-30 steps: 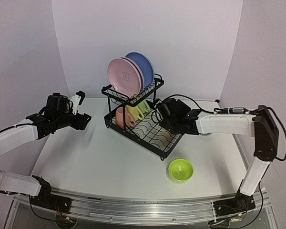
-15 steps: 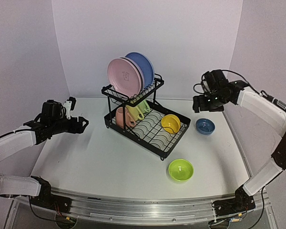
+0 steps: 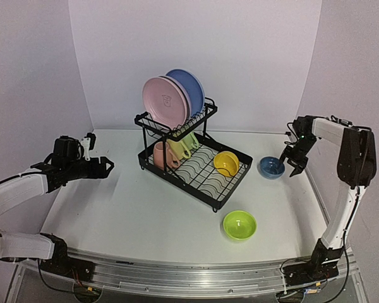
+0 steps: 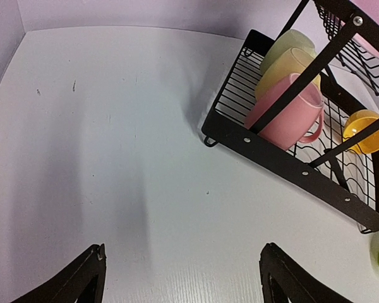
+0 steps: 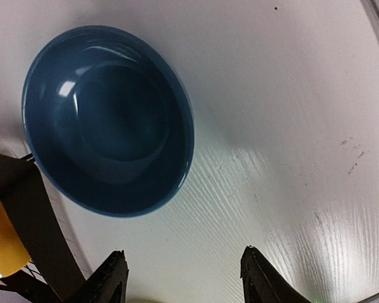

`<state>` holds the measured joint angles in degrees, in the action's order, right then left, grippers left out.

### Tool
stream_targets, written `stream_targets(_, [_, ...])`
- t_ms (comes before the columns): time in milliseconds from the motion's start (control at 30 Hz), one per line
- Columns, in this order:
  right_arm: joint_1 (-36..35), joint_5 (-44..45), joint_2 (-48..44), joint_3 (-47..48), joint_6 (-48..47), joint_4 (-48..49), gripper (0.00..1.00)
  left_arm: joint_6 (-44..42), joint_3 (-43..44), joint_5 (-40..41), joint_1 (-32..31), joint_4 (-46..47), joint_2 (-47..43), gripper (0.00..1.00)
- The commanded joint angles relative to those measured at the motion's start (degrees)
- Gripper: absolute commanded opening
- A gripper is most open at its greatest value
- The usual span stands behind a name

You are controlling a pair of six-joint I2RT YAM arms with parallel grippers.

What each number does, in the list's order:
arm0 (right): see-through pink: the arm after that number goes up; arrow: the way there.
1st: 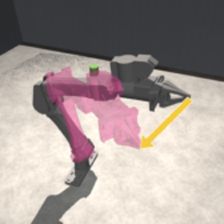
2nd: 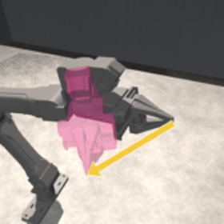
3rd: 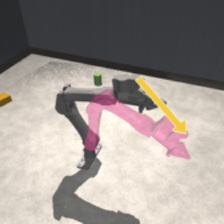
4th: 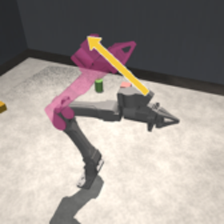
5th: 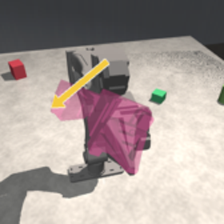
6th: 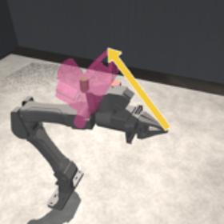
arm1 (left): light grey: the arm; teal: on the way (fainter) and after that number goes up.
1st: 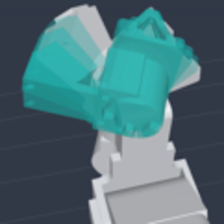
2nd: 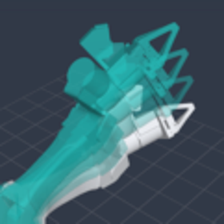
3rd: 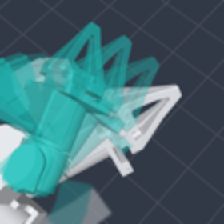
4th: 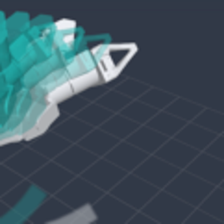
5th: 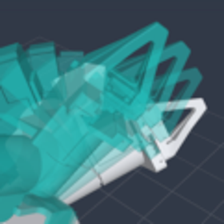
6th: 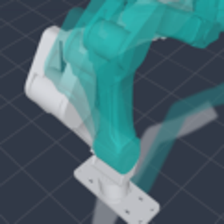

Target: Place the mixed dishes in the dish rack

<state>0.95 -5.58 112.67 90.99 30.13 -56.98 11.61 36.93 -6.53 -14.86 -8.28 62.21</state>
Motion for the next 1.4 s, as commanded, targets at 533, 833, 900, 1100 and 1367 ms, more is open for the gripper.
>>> stream_targets(533, [3.27,-2.57,16.46,14.91,2.28,-0.16,0.24,-1.06,3.15,-1.91,1.07,1.32,3.81,0.82])
stream_targets(833, [2.16,8.32,9.42,10.92,0.58,-0.26,0.0,-1.49,2.97,-1.37,1.33,1.49,3.6,0.82])
stream_targets(900, [0.07,17.18,4.67,9.25,-1.78,-0.33,0.0,-1.58,2.65,-1.3,1.38,1.82,3.56,0.82])
stream_targets(1100, [-15.63,50.31,-9.21,1.72,-13.86,3.06,0.0,-1.91,1.84,-1.98,1.42,4.09,3.23,0.82])
stream_targets(1367, [-31.44,62.1,-25.89,-16.57,-31.17,25.95,0.0,-2.82,0.69,-2.47,1.42,6.29,1.78,0.82])
